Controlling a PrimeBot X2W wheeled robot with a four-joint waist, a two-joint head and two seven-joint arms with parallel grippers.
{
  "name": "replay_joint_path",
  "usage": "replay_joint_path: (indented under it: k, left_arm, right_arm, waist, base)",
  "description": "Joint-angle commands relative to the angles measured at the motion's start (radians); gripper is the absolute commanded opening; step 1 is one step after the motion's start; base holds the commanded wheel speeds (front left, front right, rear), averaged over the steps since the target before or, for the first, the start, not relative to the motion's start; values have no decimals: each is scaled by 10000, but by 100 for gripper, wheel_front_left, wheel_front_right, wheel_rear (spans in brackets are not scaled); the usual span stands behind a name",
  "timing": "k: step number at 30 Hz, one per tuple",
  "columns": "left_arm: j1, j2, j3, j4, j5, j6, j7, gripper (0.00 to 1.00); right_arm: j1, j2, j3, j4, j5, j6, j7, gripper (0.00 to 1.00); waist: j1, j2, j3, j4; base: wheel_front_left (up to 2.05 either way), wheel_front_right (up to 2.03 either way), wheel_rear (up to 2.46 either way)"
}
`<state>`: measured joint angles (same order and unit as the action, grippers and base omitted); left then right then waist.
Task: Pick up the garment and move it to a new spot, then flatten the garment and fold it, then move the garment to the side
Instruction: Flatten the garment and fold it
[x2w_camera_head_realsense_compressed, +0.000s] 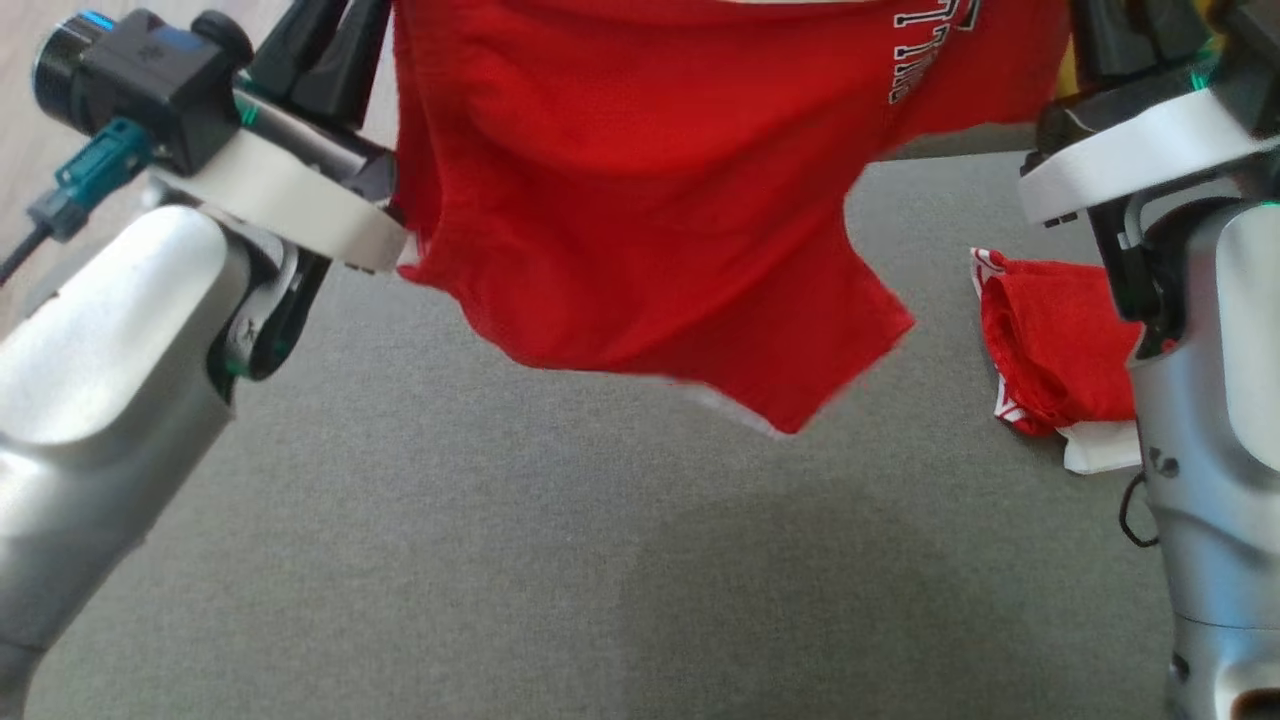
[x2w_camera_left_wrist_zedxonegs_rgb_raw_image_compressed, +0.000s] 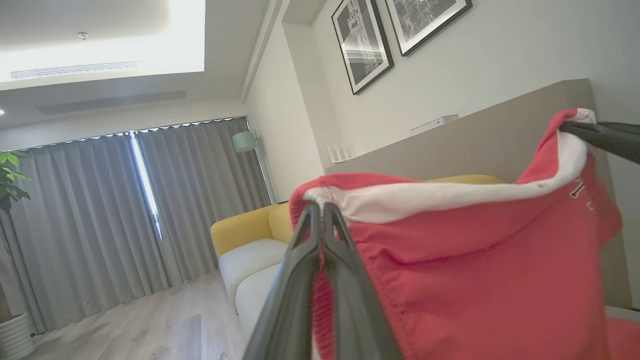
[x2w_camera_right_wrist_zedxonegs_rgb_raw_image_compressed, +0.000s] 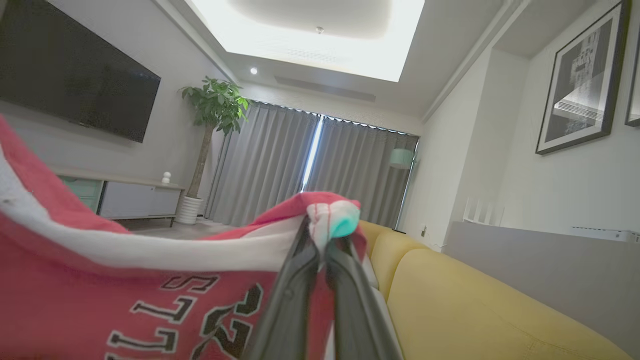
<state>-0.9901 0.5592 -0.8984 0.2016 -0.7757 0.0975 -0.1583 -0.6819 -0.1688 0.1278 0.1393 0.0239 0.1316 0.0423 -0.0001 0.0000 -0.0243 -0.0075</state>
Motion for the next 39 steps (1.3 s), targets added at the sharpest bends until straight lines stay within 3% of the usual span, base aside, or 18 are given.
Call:
replay_joint_path:
  k: [1, 10, 18, 23, 26, 29, 33, 38, 39]
  left_arm:
    - [-345, 442, 585, -249, -9, 87, -33, 0]
    - [245, 734, 431, -688, -74, 271, 30, 0]
    - [943, 1298, 388, -1876, -493, 530, 570, 0]
    - [776, 1753, 517, -2404, -584, 628, 1046, 0]
    - [258, 1736, 653, -2162, -716, 374, 1280, 0]
    - [-884, 1501, 832, -993, -679, -234, 1365, 0]
    - [-2388, 1034, 1054, 790, -327, -778, 979, 0]
    - [-4189, 252, 1358, 2790, 209, -1175, -192, 0]
    - [-4189, 252, 1358, 2790, 209, -1175, -192, 0]
  right_arm:
    - [-261, 0, 123, -223, -18, -9, -27, 0]
    - [-9, -231, 245, 79, 42, -9, -197, 0]
    - [785, -750, 270, -707, 523, -9, 713, 0]
    - [681, -978, 328, -1339, 683, -9, 1547, 0]
    - [48, -979, 567, -1233, 834, -9, 1839, 0]
    - [-1561, -923, 1041, -163, 896, -9, 1745, 0]
    - [-3789, -654, 1412, 1653, 698, -9, 831, 0]
    - [-6208, -139, 614, 4020, 55, -9, -832, 0]
    - [-6208, -139, 614, 4020, 55, -9, -832, 0]
  waist:
    - [1, 0, -16, 33]
    - [1, 0, -90, 206]
    - [1, 0, 54, 237]
    - [1, 0, 842, 157]
    - [1, 0, 1579, 102]
    - [1, 0, 2661, -39]
    - [1, 0, 3506, -189]
    - [1, 0, 4130, -165]
    - [1, 0, 4130, -165]
  base:
    - [0, 0, 0]
    - [0, 0, 0]
    - [0, 0, 0]
    - [0, 0, 0]
    - [0, 0, 0]
    - [0, 0, 0]
    - [0, 0, 0]
    - [0, 0, 0]
    - [0, 0, 0]
